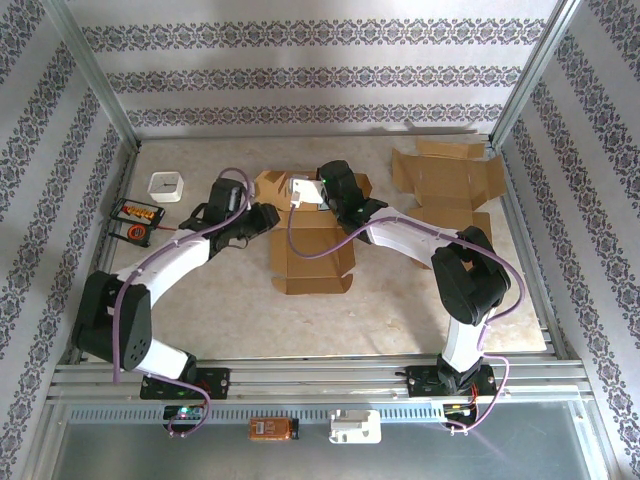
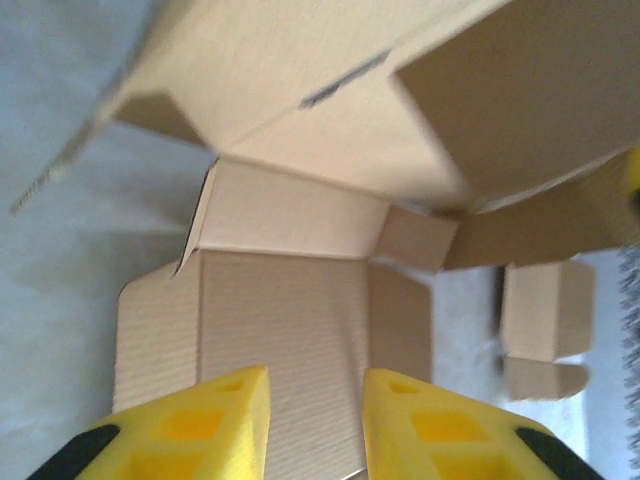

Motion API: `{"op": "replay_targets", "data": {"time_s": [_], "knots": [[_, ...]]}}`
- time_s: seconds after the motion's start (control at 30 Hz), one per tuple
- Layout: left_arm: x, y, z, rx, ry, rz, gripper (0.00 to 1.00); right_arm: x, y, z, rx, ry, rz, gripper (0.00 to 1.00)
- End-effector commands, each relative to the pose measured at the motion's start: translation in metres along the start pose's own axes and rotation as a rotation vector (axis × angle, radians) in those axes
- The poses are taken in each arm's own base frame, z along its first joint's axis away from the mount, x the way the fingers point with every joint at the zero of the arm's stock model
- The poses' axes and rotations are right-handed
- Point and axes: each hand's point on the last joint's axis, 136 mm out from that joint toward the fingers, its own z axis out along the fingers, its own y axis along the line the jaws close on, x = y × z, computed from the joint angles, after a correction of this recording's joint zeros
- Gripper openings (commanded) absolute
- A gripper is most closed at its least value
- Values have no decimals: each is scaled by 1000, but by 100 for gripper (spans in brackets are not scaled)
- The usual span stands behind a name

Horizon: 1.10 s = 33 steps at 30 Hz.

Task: Fold the paper box

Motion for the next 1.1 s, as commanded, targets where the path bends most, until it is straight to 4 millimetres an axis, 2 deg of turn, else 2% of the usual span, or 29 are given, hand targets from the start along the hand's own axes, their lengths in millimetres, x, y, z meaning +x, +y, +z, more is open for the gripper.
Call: {"op": "replay_targets", "data": {"time_s": [0.0,0.23,0.37,0.47,0.67,0.73,0.9,0.97,1.07], "knots": [[12,7,14,-67,19,71,40,-3,-11,-8,24,-22,37,4],[-9,16,37,-182,-42,190,60,0,-9,-11,19,-17,33,5],[-17,20,46,-219,-47,228,62,2,-7,-11,17,-9,29,5],[-17,21,53,-220,-37,240,62,2,-7,-12,16,-13,34,5],[-7,0,75,-71,28,192,57,0,-8,-10,17,-16,38,5],[-4,-3,81,-46,45,169,52,1,-8,-10,16,-16,41,5],[-2,-18,83,65,36,163,44,2,-6,-10,13,-13,45,5],[2,-27,83,127,46,174,44,3,-6,-10,13,-13,55,5],[6,-29,80,153,44,176,46,3,-5,-9,11,-10,63,5]]}}
